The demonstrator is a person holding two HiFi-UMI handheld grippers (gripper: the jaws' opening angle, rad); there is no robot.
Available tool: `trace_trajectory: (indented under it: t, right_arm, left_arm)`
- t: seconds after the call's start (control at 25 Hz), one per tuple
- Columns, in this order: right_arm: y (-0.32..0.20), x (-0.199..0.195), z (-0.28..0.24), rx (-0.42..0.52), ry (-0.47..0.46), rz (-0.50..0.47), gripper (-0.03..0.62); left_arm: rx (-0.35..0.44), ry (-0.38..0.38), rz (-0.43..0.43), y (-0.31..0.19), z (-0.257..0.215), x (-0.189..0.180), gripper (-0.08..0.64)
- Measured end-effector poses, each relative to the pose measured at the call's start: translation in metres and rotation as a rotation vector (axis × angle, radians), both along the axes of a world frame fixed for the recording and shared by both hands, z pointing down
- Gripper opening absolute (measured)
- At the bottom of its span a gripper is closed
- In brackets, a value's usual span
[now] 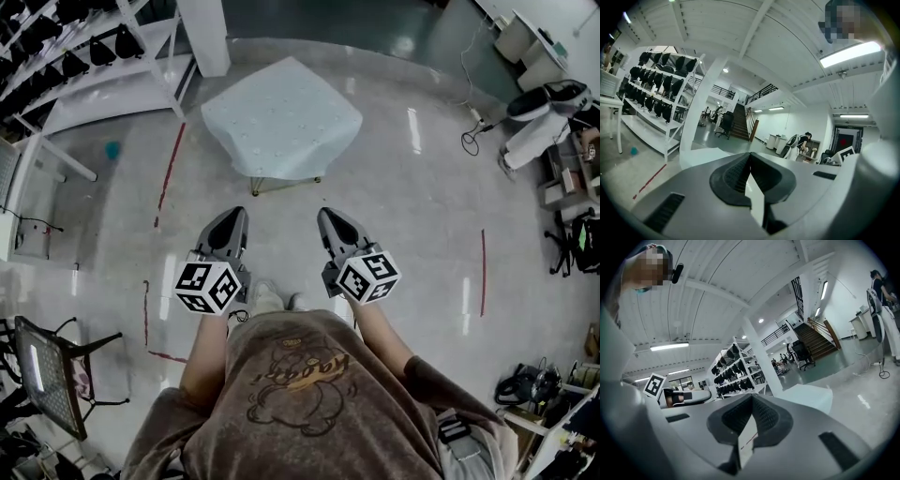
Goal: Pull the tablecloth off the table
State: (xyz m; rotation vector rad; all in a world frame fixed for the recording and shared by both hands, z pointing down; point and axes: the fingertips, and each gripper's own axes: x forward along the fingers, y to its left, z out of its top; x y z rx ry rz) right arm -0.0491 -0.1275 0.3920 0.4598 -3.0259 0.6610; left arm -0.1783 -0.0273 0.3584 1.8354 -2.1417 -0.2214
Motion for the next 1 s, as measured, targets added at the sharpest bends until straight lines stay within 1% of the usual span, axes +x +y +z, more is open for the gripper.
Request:
trace_trajectory:
  t: [0.2, 0.4, 0.52, 0.68, 0.72, 0.76, 0.84, 0.88, 1.0]
  right_arm:
    - [-0.006, -0.012, 0.000, 0.011, -0.005, 0.027, 0.006]
    - [-0.007, -0.024, 0.002, 0.003, -0.009, 0.023, -0.001]
    - [-0.008, -0.029, 0.005, -0.015, -0.010, 0.018, 0.053]
    - [-0.006, -0.033, 0.011, -0.036, -0.004, -0.006, 0.089]
    - [-0.005, -0.035, 0.012, -0.040, -0.007, -0.015, 0.100]
    - [-0.004, -0.037, 0.013, -0.047, -0.010, -0.024, 0.117]
    - [-0.001, -0.043, 0.016, -0.069, -0.013, -0.048, 0.179]
    - [-0.001, -0.046, 0.017, -0.079, -0.014, -0.061, 0.225]
    - [0.000, -0.051, 0.018, -0.097, -0.026, -0.085, 0.284]
  left_arm:
    - [0.010, -0.005, 0.011, -0.011, -0.001, -0.016, 0.019]
    - [0.022, -0.003, 0.021, -0.020, -0.001, -0.025, 0.020]
    - [0.026, -0.008, 0.043, -0.023, 0.000, -0.024, 0.020]
    - [0.028, 0.017, 0.055, -0.025, 0.003, -0.025, 0.023]
    - [0.028, 0.029, 0.058, -0.025, 0.006, -0.026, 0.040]
    - [0.026, 0.042, 0.061, -0.024, 0.008, -0.028, 0.094]
    - [0.024, 0.073, 0.066, -0.024, 0.013, -0.032, 0.134]
    - [0.023, 0.086, 0.067, -0.025, 0.015, -0.034, 0.154]
    - [0.023, 0.115, 0.080, -0.028, 0.020, -0.038, 0.226]
